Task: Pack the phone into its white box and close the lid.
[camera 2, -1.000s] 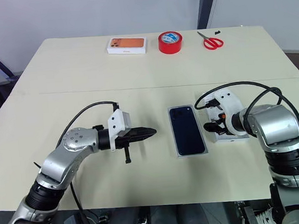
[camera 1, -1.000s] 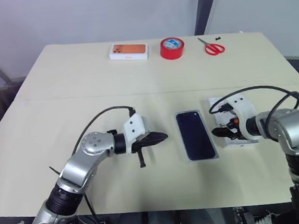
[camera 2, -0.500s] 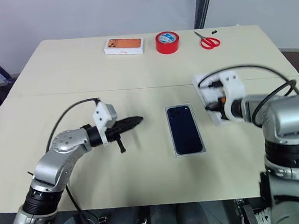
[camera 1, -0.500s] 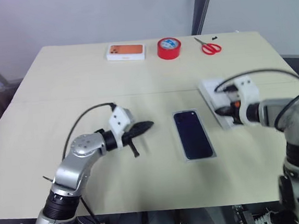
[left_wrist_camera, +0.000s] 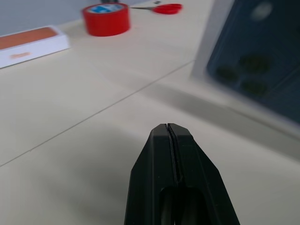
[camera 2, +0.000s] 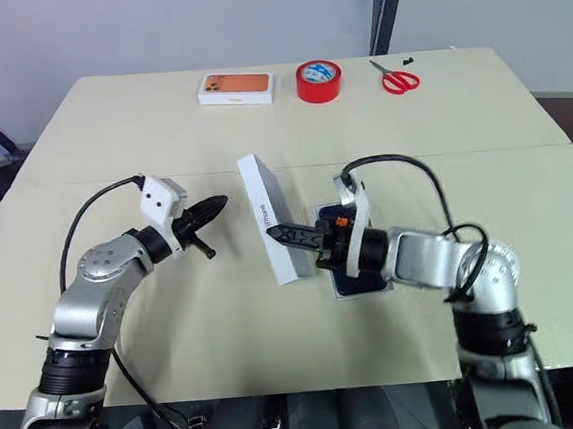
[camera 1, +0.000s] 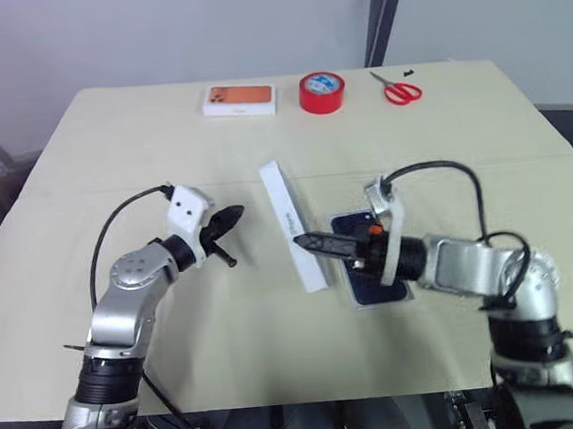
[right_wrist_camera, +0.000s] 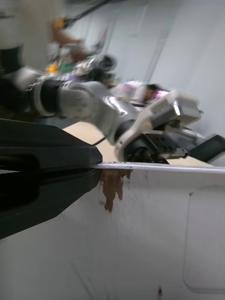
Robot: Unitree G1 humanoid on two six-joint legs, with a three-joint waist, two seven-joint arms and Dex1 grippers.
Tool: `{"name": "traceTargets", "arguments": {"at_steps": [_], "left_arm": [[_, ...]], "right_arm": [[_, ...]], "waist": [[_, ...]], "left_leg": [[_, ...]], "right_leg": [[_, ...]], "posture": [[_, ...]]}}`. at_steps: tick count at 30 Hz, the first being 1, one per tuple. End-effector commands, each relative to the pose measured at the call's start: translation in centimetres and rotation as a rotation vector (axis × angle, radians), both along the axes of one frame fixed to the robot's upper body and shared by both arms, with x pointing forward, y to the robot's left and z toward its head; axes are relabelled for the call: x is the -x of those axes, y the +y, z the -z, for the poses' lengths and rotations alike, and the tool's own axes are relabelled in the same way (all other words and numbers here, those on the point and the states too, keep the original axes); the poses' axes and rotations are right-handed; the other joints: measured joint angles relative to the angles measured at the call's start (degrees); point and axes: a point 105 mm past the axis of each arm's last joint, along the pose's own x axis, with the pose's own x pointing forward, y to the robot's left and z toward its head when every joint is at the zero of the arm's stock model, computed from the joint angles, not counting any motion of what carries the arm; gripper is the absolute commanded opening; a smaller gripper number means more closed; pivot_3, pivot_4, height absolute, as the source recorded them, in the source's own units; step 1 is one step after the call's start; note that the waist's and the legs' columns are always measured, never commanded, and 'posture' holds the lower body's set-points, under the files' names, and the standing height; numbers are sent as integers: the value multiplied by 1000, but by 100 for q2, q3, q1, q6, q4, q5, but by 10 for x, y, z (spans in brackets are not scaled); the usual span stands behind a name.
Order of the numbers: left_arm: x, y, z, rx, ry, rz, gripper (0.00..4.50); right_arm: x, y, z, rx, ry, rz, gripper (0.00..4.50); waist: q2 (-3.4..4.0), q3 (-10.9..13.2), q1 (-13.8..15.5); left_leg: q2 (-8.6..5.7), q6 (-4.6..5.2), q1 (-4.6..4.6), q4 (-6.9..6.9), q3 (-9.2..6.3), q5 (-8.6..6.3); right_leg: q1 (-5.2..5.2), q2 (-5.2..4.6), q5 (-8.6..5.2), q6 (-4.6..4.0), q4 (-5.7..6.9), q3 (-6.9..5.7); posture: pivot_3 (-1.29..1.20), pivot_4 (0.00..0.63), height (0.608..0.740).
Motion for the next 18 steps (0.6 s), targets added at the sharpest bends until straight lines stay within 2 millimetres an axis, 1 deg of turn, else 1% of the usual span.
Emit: {"name": "traceTargets", "arguments": {"at_steps": [1, 2, 3, 5, 7, 8, 9, 11, 14, 16, 17, 18], "left_arm": [[17, -33, 0, -35, -1, 166, 0], [22, -42, 3, -46, 1, 207, 0], [25, -48, 4, -54, 1, 238, 0], [27, -61, 6, -64, 0, 272, 0], [26, -72, 4, -57, -3, 298, 0], [26, -79, 3, -54, -9, 314, 0], [25, -85, 2, -51, -12, 327, 0], [25, -95, 1, -53, -17, 350, 0], [27, -111, 2, -58, -21, 394, 0], [27, -115, 0, -50, -26, 402, 0], [25, -116, -3, -32, -24, 392, 0], [22, -115, -8, 1, -16, 371, 0]], "right_arm": [[-5, -10, 0, 8, 48, 132, 590], [-8, -13, -2, 19, 41, 150, 911], [-11, -16, -5, 28, 30, 164, 1368], [-15, -24, -12, 73, -16, 162, 2460], [-17, -40, -18, 216, -91, 120, 3515], [-19, -52, -22, 324, -128, 110, 4000], [-20, -63, -26, 415, -153, 110, 4000], [-25, -79, -32, 537, -194, 122, 4000], [-34, -98, -32, 776, -316, 140, 4000], [-38, -106, -27, 898, -373, 137, 3470], [-41, -111, -24, 970, -412, 130, 3098], [-42, -115, -20, 1050, -454, 116, 2593]], "waist": [[1, 0, -7], [1, 0, -9], [1, 0, -16], [6, 2, -18], [7, 3, -9], [8, 4, 17], [7, 4, 27], [2, 2, 32], [2, 2, 21], [3, 1, 12], [3, 1, 9], [5, 1, 9]], "left_leg": [[0, 0, 0, 0, 1, 0], [0, 0, 0, 0, 2, 0], [-1, 0, 0, 0, 3, 0], [4, 1, 1, -1, 3, 0], [7, 1, 1, -1, 2, 0], [6, 2, 1, -1, 3, 0], [5, 6, -2, 1, 3, -1], [3, 14, -3, 1, 5, -2], [10, 15, -3, -5, 4, -3], [14, 15, -4, -5, 5, -3], [16, 15, -4, -5, 5, -3], [18, 15, -4, -5, 5, -3]], "right_leg": [[-1, 0, 0, 0, 1, 2], [-1, 0, 0, 0, 0, 3], [-2, 0, 0, 0, 0, 4], [-4, 4, 0, 0, 1, 4], [-5, 8, 0, 0, 2, 4], [-5, 8, 0, 0, 1, 5], [-4, 6, -1, 0, -1, 4], [-2, 3, -1, -1, -7, 4], [1, 11, -1, 0, -21, 4], [1, 17, -1, 1, -24, 5], [0, 17, -1, 1, -24, 5], [0, 18, -1, 1, -24, 5]], "posture": [[0, 150, 719], [0, 150, 719], [0, 150, 719], [0, 150, 719], [0, 150, 719], [0, 150, 719], [0, 150, 719], [0, 150, 719], [0, 150, 719], [0, 150, 719], [0, 150, 719], [0, 150, 719]]}}
